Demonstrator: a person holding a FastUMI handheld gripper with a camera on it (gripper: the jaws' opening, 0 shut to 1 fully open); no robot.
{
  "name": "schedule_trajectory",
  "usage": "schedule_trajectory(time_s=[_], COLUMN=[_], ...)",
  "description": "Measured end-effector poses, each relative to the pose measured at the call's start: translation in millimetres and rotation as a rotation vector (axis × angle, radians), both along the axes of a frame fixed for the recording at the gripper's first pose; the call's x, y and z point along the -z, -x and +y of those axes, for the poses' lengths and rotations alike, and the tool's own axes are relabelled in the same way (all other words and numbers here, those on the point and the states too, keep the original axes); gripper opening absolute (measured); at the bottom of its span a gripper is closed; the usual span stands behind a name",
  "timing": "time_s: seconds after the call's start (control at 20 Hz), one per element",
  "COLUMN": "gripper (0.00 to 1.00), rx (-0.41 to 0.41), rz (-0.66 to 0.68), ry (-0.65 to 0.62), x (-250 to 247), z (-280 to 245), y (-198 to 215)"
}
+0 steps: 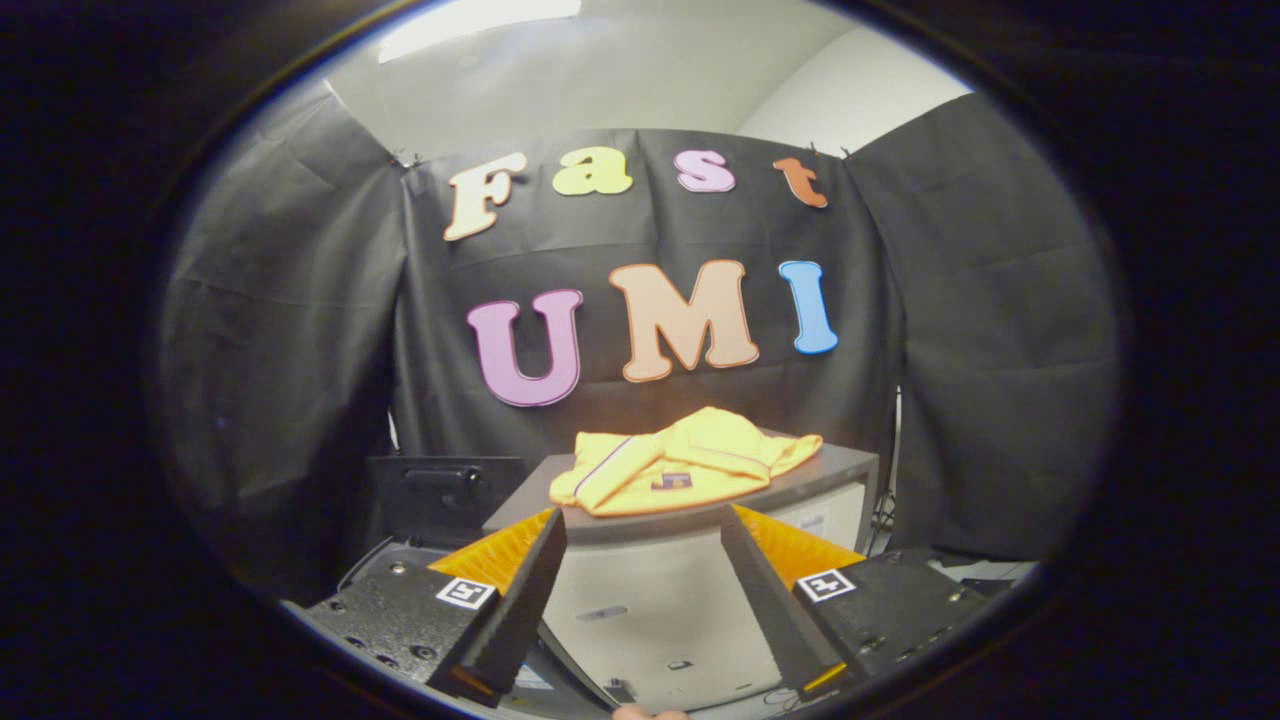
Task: Put the clothes into the washing machine and then close the washing machine lid.
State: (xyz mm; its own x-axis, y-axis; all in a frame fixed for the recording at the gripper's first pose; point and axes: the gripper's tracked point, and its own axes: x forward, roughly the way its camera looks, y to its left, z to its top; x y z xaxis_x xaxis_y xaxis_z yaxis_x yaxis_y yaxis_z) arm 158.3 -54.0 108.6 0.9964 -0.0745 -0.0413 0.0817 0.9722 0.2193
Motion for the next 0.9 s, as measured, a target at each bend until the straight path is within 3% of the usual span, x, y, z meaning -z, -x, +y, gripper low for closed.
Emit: schedule_trajectory(time_s=[0.2,0.35,0.6,0.9], gripper=[0.96,0.97,0.97,0.95], rx=[-0.007,-0.086,-0.009,0.037], rz=[0.049,0.115,0.317,0.481], ry=[-0.062,-0.119,-0.011,0.088], x=[-24,-21,19,51], z=[-7,10,-23,-43], y=[-74,-127,-208,-246])
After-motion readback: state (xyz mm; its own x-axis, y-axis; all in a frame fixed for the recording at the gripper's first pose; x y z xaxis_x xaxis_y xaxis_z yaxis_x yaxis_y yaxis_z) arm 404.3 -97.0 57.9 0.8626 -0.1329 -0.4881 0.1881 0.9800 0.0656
